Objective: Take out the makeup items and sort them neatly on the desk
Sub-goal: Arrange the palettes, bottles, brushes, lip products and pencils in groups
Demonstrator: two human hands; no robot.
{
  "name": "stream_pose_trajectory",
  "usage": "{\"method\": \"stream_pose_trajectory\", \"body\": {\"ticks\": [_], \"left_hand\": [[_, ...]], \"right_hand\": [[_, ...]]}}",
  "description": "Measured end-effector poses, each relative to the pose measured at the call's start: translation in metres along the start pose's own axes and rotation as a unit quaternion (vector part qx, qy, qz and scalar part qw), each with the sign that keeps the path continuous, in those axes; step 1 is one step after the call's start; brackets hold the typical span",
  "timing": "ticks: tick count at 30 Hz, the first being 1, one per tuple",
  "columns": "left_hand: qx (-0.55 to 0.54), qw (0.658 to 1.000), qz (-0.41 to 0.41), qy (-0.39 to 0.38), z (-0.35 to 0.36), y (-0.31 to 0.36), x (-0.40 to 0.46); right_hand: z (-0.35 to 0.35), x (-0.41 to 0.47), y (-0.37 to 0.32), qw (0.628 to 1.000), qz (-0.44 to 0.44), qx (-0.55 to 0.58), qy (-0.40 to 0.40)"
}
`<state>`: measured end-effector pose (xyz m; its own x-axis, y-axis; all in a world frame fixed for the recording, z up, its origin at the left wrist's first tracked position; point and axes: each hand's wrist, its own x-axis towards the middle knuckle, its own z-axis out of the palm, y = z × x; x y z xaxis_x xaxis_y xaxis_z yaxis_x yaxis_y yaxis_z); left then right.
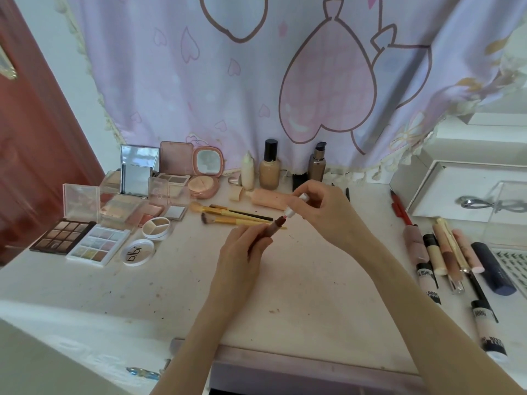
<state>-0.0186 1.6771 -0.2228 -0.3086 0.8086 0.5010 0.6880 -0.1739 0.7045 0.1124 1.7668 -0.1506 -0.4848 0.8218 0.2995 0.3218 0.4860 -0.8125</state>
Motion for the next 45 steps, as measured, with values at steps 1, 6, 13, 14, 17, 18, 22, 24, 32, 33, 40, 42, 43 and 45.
{"method": "stream_pose_trajectory", "body": {"ticks": [1, 6, 13, 14, 17, 18, 22, 24, 32, 33, 40, 42, 43, 45], "left_hand": [[0.009, 1.000, 0.002, 0.004, 0.000, -0.001, 0.000], [0.041, 0.999, 0.011, 0.015, 0.000, -0.002, 0.001], [0.051, 0.999, 0.005, 0.017, 0.000, -0.004, 0.001], [0.052, 0.998, 0.001, 0.021, 0.000, -0.005, 0.001], [0.045, 0.998, -0.015, 0.028, 0.000, -0.006, 0.003], [0.039, 0.999, -0.016, 0.031, 0.000, -0.005, 0.003], [-0.008, 0.996, -0.050, 0.074, 0.000, -0.007, 0.004], [-0.033, 0.992, -0.078, 0.094, -0.002, -0.010, 0.005], [-0.033, 0.990, -0.103, 0.085, -0.036, -0.029, 0.007], [-0.026, 0.990, -0.105, 0.086, -0.043, -0.033, 0.008], [-0.005, 0.984, -0.131, 0.120, -0.071, -0.056, 0.013], [-0.008, 0.984, -0.128, 0.123, -0.069, -0.060, 0.013], [-0.011, 0.984, -0.129, 0.123, -0.067, -0.061, 0.013], [-0.008, 0.984, -0.127, 0.123, -0.063, -0.063, 0.012]], "right_hand": [[-0.002, 0.001, 0.000, 1.000, 0.001, 0.011, 0.013], [-0.011, 0.004, -0.002, 0.990, 0.010, 0.060, 0.128], [-0.020, 0.007, -0.004, 0.966, 0.019, 0.087, 0.241], [-0.024, 0.007, -0.003, 0.960, 0.022, 0.099, 0.262], [-0.038, 0.008, 0.001, 0.942, 0.036, 0.146, 0.300], [-0.039, 0.007, 0.004, 0.937, 0.047, 0.163, 0.304], [-0.026, -0.003, 0.019, 0.873, 0.189, 0.373, 0.250], [-0.012, -0.010, 0.023, 0.786, 0.282, 0.524, 0.164], [0.044, -0.021, 0.015, 0.711, 0.311, 0.630, -0.032], [0.050, -0.019, 0.013, 0.728, 0.307, 0.612, -0.046], [0.095, -0.009, 0.009, 0.926, 0.196, 0.322, -0.031], [0.105, -0.004, 0.009, 0.968, 0.157, 0.195, -0.009], [0.108, -0.001, 0.009, 0.978, 0.137, 0.159, 0.002], [0.114, 0.003, 0.010, 0.985, 0.105, 0.138, 0.019]]}}
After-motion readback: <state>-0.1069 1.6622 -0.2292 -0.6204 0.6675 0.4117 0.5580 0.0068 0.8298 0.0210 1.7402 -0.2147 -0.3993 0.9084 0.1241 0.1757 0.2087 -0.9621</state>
